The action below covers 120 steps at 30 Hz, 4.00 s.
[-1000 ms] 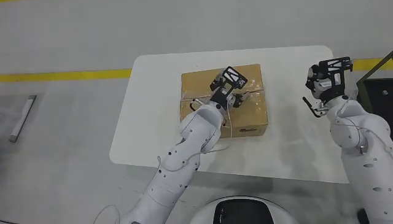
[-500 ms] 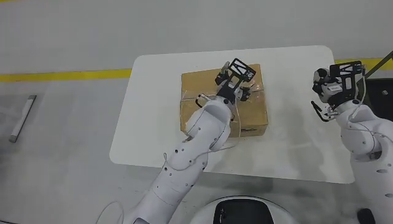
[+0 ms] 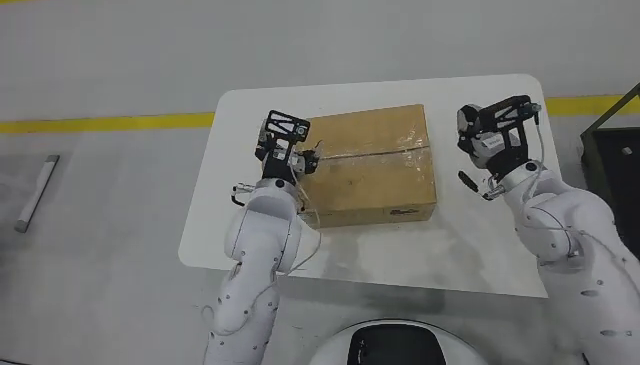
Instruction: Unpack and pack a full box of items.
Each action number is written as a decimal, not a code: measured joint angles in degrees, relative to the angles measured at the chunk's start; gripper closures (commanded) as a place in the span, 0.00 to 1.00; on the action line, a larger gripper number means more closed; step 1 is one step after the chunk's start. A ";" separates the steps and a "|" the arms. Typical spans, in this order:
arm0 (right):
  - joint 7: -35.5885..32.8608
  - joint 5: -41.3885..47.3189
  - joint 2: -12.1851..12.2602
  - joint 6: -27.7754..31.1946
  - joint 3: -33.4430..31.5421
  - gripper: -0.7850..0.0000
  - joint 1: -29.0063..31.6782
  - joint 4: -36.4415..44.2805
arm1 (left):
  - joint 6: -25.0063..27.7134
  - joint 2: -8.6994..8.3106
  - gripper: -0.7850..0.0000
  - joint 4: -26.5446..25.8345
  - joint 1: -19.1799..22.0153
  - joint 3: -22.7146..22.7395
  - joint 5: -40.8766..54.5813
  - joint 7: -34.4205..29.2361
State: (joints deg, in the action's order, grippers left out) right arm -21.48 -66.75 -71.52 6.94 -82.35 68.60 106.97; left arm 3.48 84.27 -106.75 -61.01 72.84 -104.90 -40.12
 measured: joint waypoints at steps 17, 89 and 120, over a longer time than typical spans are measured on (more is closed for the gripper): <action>0.49 -7.00 -4.60 -7.05 26.82 1.00 -12.47 -7.59 | -6.08 -1.42 0.00 -10.93 -13.22 14.52 -6.14 -3.16; -2.36 -14.96 -12.46 -13.86 27.40 1.00 -15.13 -22.10 | -7.49 -1.46 0.00 -11.97 -15.28 16.63 -5.61 -2.33; -5.54 -19.30 -10.95 -13.21 16.56 1.00 -6.05 -13.30 | -7.49 -1.46 0.00 -11.97 -15.28 16.63 -5.61 -2.33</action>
State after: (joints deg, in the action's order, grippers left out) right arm -27.02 -86.05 -82.47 -6.27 -65.79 62.55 93.67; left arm -4.00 82.81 -118.72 -76.29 89.47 -110.51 -42.45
